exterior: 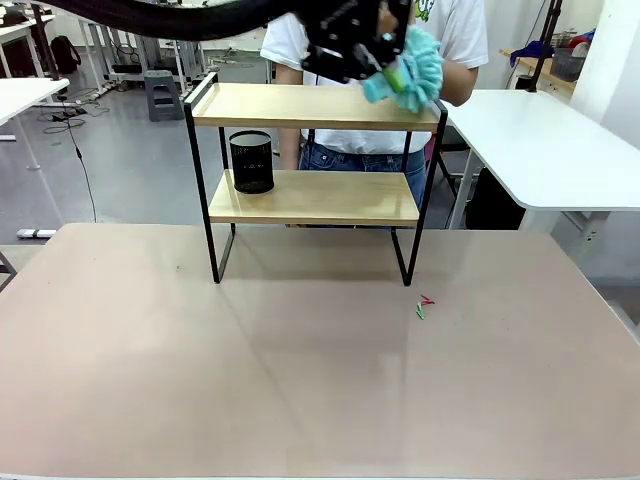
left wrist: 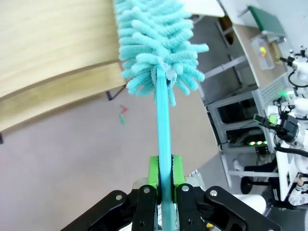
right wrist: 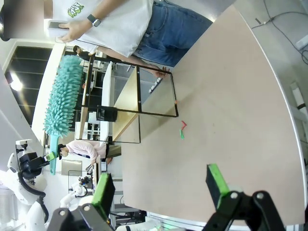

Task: Clean the shelf.
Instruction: Clean the remaining tier of the Shelf with the Duster once objects are removed.

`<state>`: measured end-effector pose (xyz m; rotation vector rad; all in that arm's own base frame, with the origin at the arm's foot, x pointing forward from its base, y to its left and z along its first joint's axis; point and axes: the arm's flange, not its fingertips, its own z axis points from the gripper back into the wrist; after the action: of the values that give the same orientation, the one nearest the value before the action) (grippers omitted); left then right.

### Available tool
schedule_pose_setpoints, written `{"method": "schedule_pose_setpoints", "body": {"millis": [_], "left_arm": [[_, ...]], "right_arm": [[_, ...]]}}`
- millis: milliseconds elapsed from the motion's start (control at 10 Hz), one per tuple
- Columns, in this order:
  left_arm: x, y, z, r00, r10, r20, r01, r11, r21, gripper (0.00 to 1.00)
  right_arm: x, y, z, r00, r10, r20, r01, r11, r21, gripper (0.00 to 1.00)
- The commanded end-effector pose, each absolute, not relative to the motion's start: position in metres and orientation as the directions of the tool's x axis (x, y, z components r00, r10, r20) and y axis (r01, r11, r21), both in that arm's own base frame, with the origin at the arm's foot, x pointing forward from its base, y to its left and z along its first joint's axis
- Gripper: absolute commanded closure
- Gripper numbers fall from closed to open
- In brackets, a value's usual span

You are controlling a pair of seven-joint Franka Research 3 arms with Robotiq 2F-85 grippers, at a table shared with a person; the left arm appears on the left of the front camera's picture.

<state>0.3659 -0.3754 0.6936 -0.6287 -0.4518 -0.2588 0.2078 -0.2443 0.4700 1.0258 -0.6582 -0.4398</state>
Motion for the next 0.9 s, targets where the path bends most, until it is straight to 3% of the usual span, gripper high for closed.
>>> {"method": "schedule_pose_setpoints", "body": {"millis": [0, 300, 500, 800], "left_arm": [[0.343, -0.335, 0.695, 0.874, -0.148, 0.463, 0.397, 0.767, -0.504, 0.87], [0.316, -0.281, 0.71, 0.83, -0.436, 0.349, 0.55, 0.531, -0.645, 0.87], [0.314, -0.265, 0.71, 0.839, -0.404, 0.366, 0.543, 0.562, -0.624, 0.87], [0.307, -0.226, 0.714, 0.815, -0.459, 0.353, 0.556, 0.45, -0.699, 0.87]], "right_arm": [[0.21, -0.245, 0.471, 0.719, -0.618, 0.319, 0.002, 0.462, 0.887, 0.0], [0.21, -0.245, 0.471, 0.719, -0.618, 0.319, 0.002, 0.462, 0.887, 0.0], [0.21, -0.245, 0.471, 0.719, -0.618, 0.319, 0.002, 0.462, 0.887, 0.0], [0.21, -0.245, 0.471, 0.719, -0.618, 0.319, 0.002, 0.462, 0.887, 0.0]]}}
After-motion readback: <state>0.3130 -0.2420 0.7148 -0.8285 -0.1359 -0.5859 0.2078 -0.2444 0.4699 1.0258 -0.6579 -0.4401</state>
